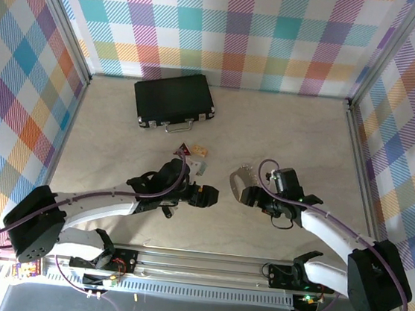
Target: Put the keys on the keyring
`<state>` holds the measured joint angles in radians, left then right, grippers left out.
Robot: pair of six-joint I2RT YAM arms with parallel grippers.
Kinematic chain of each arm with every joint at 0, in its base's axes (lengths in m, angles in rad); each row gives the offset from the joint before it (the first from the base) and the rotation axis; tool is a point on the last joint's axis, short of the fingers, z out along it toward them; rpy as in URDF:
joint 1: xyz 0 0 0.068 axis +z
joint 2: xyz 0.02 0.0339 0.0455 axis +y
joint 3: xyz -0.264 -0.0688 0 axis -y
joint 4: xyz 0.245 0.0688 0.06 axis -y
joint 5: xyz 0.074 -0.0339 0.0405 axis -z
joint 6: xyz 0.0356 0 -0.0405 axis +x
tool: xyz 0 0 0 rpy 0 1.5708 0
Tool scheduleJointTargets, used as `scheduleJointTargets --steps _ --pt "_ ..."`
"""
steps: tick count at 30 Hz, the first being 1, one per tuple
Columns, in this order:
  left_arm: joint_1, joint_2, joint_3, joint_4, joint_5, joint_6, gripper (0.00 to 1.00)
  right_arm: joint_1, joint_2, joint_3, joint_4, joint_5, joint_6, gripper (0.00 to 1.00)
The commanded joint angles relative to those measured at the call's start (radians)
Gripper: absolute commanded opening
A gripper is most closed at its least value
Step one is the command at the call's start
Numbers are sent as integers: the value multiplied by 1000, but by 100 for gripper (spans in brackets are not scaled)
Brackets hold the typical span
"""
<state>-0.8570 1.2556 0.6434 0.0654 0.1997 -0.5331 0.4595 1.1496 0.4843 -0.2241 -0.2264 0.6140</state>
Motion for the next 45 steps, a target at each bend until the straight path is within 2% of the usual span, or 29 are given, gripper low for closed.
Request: scheduleJointTargets --steps 1,5,10,16,20,23,32,37,45 --pt "-7 -50 -10 -45 -29 44 77 30 7 5 29 18 36 83" --pt "-7 -82 -4 -89 -46 83 76 54 -17 20 22 19 49 82" --pt "-16 -83 -3 -110 -48 98 73 56 -146 42 -76 80 43 85" --pt "-137 32 72 -131 -147 96 70 40 -299 95 -258 180 -1 93" --pt "-219 160 162 -125 -217 72 68 -33 -349 95 -317 175 -28 99" --pt "-257 256 234 -103 -243 51 65 -115 -385 85 -334 132 -44 99" --pt "-290 484 432 -82 -308 11 53 -318 -454 46 -352 58 -89 99" --pt "-290 569 499 -69 -357 -10 49 -356 -470 9 -345 56 -103 99" --pt "-292 704 612 -73 -361 -33 44 -384 -473 -20 -318 35 -108 99"
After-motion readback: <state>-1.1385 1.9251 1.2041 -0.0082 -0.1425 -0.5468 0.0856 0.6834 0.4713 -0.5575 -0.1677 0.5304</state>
